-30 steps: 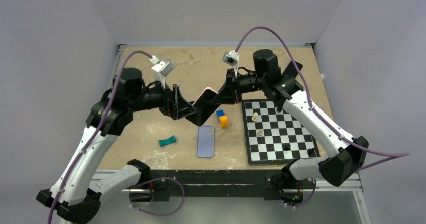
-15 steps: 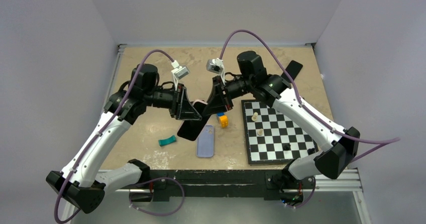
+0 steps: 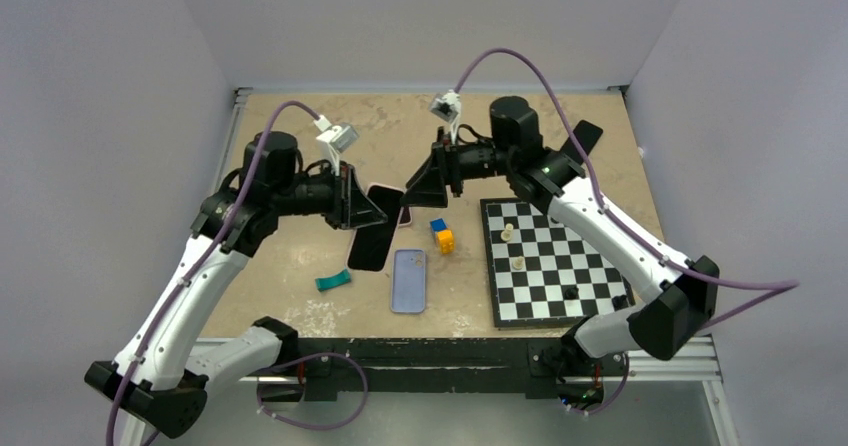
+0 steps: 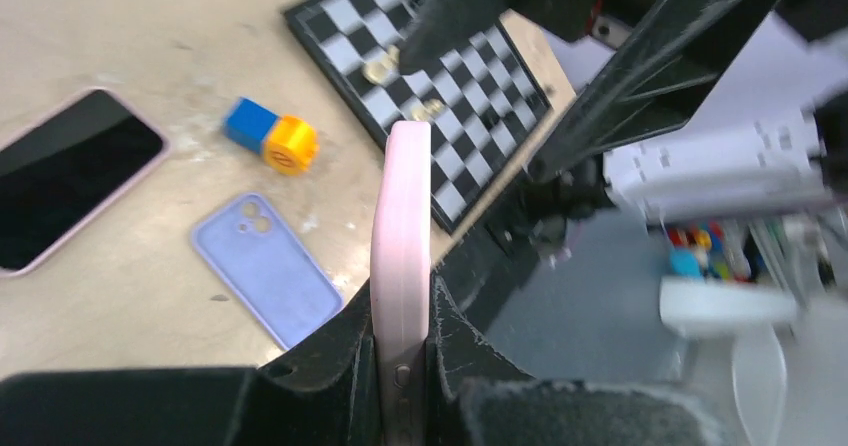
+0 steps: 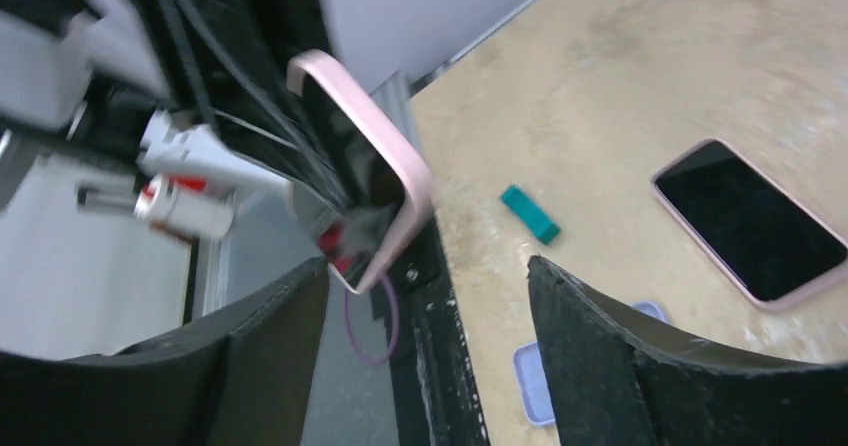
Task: Take the phone out of the phone case
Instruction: Remove the phone case from the phone.
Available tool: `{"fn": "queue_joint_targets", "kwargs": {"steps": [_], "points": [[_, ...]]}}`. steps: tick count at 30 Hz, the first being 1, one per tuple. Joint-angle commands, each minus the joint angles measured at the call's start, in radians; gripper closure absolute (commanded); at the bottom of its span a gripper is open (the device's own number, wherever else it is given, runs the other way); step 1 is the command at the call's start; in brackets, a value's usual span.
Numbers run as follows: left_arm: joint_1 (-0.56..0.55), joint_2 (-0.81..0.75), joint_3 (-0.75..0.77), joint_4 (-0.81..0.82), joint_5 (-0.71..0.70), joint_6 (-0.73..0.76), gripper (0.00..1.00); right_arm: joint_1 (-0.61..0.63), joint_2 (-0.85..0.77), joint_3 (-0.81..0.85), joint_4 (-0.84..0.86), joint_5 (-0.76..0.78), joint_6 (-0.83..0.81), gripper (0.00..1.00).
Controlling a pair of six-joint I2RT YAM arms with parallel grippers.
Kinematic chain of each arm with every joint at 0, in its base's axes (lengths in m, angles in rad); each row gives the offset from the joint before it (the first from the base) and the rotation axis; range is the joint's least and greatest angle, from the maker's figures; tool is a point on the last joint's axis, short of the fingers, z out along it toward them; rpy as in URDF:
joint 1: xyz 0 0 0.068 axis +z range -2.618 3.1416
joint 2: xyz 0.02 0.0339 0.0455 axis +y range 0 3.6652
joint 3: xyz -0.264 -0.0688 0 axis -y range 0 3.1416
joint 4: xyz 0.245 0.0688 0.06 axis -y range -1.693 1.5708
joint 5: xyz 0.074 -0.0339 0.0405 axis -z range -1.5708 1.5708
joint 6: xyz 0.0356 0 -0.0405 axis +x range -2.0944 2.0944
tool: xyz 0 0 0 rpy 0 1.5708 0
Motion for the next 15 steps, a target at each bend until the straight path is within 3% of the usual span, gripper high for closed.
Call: {"fn": "queue_joint_targets", "kwargs": {"steps": [1,4,7,13,15], "points": [[0.038,-0.113,0.028,0.088,-0.276,-0.22,1.0,-0.034,-0.12,-0.237,0.387,0.174,0.32,0.23],[0.042,-0.136,0.029,0.176,-0.29,-0.317,1.0,0.012,-0.125,-0.277,0.439,0.119,0.324,0.22],[0.048,-0.105,0.043,0.262,-0.212,-0.41,1.0,0.056,-0.143,-0.323,0.526,0.081,0.352,0.24],[0.066,-0.061,-0.042,0.578,-0.037,-0.64,1.0,0.098,-0.195,-0.397,0.704,0.045,0.459,0.36],[0.066,-0.052,-0.065,0.657,-0.017,-0.689,1.0,0.101,-0.196,-0.416,0.759,0.024,0.489,0.45]]}}
